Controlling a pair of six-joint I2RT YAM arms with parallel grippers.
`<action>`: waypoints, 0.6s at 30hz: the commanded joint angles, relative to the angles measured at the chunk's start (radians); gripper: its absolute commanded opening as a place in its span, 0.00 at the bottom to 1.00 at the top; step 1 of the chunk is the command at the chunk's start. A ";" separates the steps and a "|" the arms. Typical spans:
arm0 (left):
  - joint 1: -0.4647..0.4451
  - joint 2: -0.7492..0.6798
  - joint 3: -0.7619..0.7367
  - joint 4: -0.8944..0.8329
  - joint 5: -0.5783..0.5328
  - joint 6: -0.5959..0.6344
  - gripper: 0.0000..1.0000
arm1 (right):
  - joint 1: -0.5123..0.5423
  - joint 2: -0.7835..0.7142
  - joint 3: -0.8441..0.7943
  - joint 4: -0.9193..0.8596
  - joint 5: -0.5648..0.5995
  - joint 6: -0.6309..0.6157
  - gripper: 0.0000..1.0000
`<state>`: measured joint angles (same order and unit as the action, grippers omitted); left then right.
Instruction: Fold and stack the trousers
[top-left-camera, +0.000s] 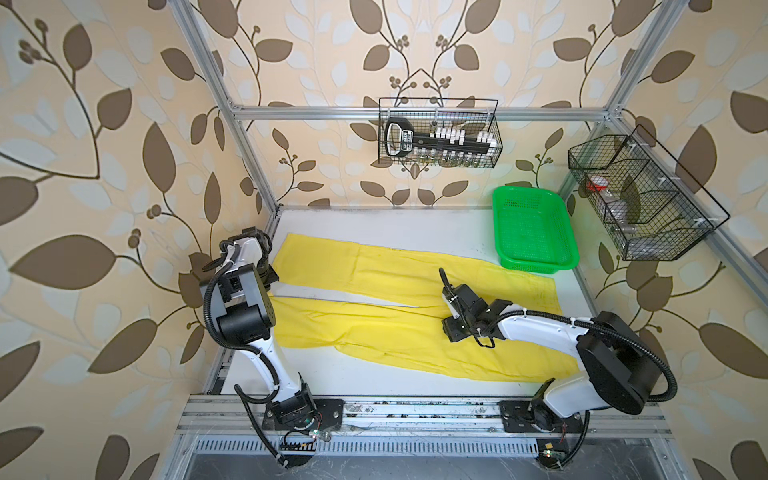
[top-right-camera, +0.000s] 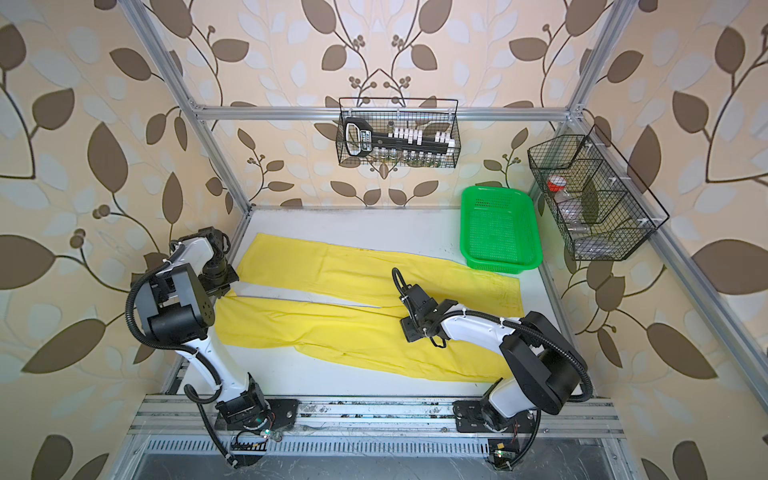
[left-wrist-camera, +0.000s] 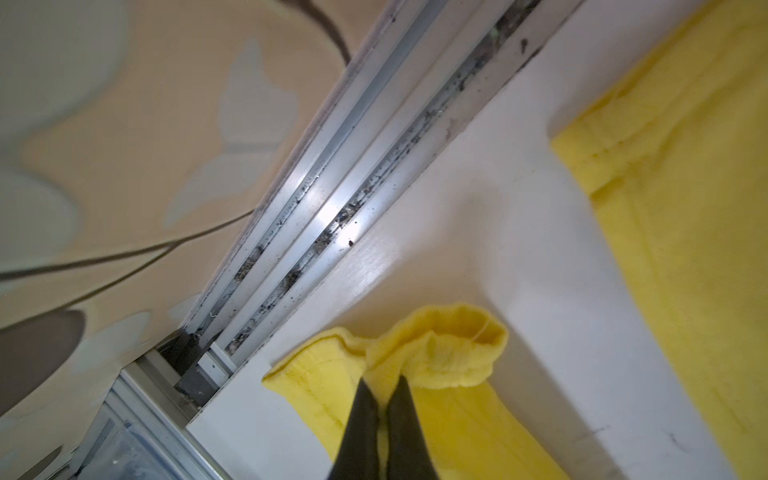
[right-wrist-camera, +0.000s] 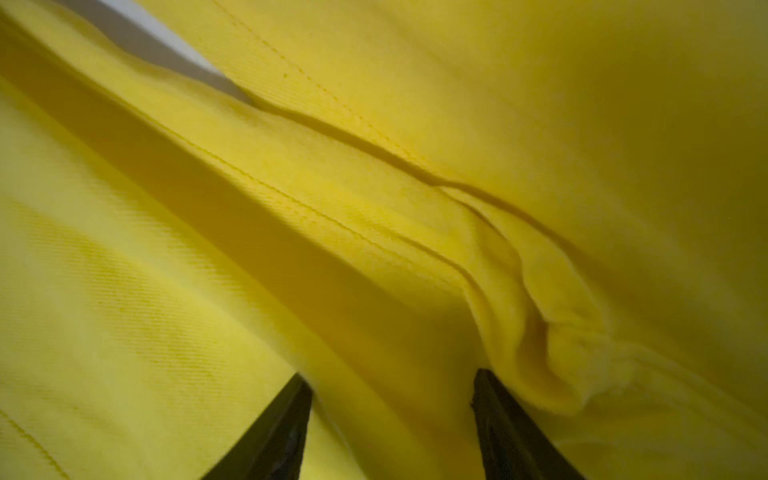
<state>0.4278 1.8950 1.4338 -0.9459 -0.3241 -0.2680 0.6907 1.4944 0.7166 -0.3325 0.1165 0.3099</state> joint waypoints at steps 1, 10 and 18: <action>0.011 -0.014 0.041 -0.027 -0.034 0.003 0.09 | -0.014 0.016 0.019 -0.039 0.023 0.017 0.63; -0.009 0.012 0.085 -0.044 0.061 -0.010 0.54 | -0.015 -0.069 -0.006 0.007 -0.020 -0.016 0.65; -0.022 -0.146 -0.046 -0.064 0.251 -0.113 0.69 | 0.023 -0.096 0.083 0.048 -0.062 -0.140 0.68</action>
<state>0.4175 1.8606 1.4452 -0.9581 -0.1577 -0.3130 0.6945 1.3979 0.7528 -0.3149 0.0898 0.2466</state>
